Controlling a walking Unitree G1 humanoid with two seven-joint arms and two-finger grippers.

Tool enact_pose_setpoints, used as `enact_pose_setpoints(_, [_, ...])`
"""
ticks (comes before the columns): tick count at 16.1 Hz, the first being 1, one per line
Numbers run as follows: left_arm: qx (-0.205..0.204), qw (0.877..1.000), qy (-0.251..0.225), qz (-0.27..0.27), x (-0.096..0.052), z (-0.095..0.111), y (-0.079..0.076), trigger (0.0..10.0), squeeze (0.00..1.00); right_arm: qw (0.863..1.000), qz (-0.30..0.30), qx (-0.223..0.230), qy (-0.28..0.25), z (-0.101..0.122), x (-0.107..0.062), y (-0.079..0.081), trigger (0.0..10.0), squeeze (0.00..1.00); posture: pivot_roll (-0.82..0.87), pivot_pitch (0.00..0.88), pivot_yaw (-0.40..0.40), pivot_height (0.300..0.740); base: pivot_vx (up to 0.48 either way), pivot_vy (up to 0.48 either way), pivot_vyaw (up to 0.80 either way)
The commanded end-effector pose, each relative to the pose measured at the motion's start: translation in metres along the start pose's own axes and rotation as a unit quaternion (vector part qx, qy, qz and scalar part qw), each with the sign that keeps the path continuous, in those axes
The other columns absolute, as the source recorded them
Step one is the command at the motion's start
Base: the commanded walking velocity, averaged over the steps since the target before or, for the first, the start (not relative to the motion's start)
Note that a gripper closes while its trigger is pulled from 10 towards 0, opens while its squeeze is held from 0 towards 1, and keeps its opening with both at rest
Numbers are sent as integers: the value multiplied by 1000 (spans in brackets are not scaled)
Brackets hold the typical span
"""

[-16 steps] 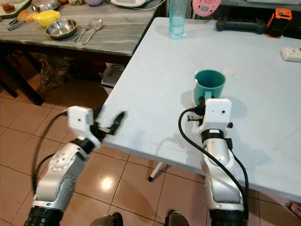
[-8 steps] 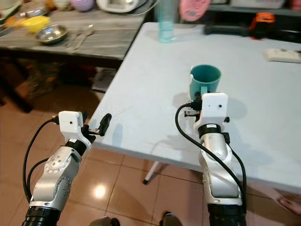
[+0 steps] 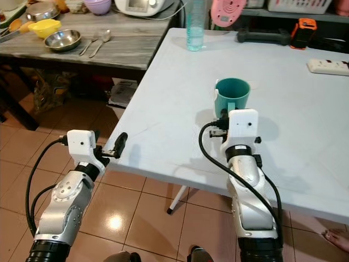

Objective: Setting the table

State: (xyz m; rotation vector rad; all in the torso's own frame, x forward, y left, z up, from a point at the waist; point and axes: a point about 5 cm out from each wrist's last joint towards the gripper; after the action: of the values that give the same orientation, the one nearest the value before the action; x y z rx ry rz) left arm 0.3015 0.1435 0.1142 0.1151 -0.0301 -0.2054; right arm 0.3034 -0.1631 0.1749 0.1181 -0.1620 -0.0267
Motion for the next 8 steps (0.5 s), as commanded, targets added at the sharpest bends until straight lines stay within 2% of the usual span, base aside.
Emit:
enact_pose_setpoints(1, [8, 1000, -1, 4, 0, 0, 5, 10000, 0, 1000, 0, 2, -15, 6, -1, 3, 10000, 0, 8, 128, 67, 740, 0, 416, 0])
enact_pose_setpoints(8, [15, 1000, -3, -8, 4, 2, 3, 10000, 0, 1000, -5, 6, -18, 5, -2, 6, 10000, 0, 15, 128, 88, 740, 0, 447, 0])
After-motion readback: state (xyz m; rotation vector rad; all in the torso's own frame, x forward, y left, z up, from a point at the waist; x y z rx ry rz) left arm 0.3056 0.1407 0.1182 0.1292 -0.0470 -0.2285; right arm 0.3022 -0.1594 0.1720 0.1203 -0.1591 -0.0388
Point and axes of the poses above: a point about 5 cm out from each wrist's last joint towards the gripper, its own x axis pointing out of the wrist towards the gripper, its own z axis along the axis of the wrist's last joint, y = z × x, and after that the axes turned 14 degrees about x, right-handed
